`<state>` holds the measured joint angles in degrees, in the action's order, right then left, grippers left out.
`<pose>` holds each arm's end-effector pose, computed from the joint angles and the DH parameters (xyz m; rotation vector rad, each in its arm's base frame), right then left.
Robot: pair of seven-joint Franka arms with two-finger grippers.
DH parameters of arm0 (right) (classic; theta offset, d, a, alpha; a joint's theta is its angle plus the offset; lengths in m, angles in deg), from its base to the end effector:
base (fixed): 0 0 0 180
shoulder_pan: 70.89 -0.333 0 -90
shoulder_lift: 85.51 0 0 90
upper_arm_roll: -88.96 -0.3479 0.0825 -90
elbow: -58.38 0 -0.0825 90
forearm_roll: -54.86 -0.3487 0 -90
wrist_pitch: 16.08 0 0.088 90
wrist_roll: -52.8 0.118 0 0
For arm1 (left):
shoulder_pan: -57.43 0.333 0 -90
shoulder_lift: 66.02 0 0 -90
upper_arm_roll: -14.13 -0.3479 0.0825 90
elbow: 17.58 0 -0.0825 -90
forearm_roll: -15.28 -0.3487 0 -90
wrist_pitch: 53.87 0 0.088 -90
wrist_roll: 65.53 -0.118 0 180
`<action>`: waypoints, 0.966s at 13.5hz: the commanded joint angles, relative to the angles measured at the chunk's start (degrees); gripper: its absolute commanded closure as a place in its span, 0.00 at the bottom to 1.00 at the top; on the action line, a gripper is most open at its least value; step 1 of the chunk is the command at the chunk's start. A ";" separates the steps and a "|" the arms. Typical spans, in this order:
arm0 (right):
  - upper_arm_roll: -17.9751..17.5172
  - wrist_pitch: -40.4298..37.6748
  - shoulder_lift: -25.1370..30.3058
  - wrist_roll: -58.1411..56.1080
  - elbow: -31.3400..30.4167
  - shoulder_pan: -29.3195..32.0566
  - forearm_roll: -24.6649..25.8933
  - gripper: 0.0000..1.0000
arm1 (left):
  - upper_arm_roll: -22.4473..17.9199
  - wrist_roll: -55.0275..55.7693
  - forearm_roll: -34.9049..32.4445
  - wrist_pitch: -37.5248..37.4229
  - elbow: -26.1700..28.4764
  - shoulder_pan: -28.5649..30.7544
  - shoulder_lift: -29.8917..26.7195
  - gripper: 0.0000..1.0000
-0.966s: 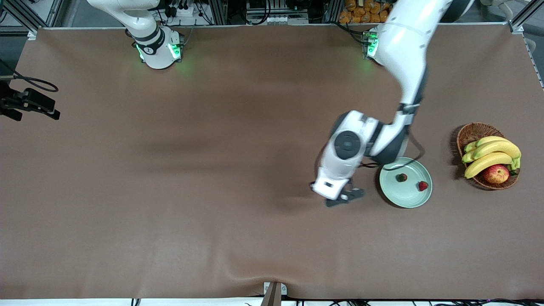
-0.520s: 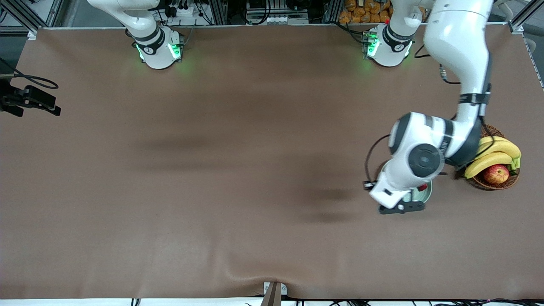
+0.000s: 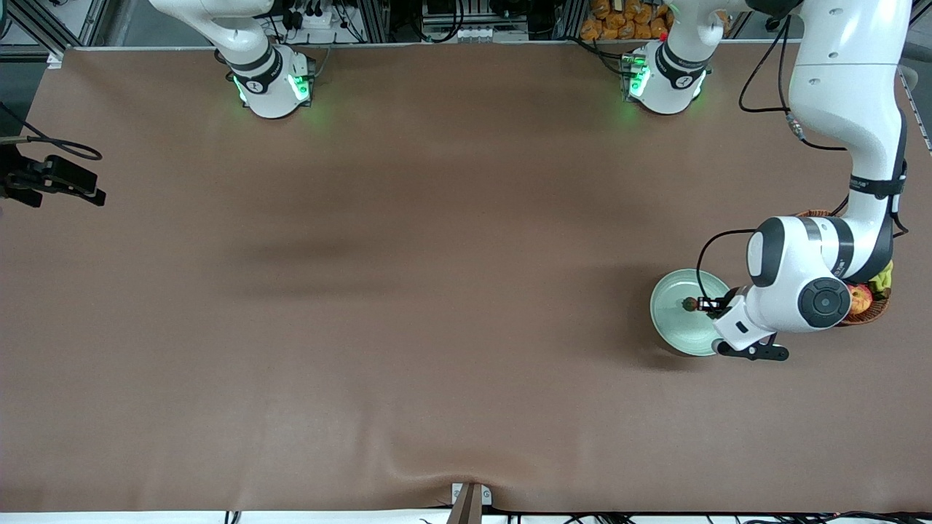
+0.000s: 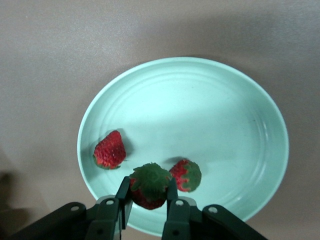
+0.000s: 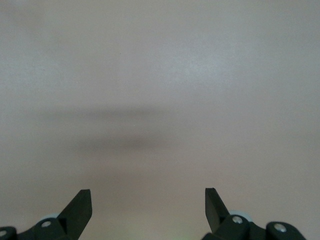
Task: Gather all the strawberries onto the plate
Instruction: 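Lower the strawberry onto the green plate and open the left gripper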
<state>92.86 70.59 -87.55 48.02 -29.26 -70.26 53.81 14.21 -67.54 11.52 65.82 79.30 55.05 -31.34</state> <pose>0.5233 -0.0384 0.6398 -3.1205 -0.0077 0.0796 0.6430 -0.0236 0.2691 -3.0666 0.1785 0.3189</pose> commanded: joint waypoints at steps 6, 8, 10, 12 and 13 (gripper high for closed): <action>-0.91 0.34 0.45 2.49 -0.17 2.71 -0.97 0.00 | 0.70 0.70 -1.42 2.04 -0.11 -0.61 -2.68 0.00; -0.91 0.17 0.46 2.49 -0.17 2.71 -0.97 0.00 | 0.71 0.61 -1.42 -0.49 -1.50 -0.61 -5.22 0.00; -0.91 0.17 0.46 2.75 -0.17 2.54 -0.97 0.00 | 0.88 0.61 -1.33 -8.37 -6.14 -0.70 -7.25 0.00; -0.91 0.08 0.37 5.03 -0.17 2.36 -0.97 0.00 | 0.88 0.61 -0.38 -17.34 -12.29 -0.52 -9.01 0.00; -0.91 -0.10 0.37 5.13 -0.25 2.27 -0.97 0.00 | 0.97 1.13 -0.37 -20.60 -14.59 -0.61 -10.41 0.00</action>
<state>92.77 70.86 -87.55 51.51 -29.27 -68.71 53.55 14.81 -67.43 11.52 51.61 68.97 54.37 -39.56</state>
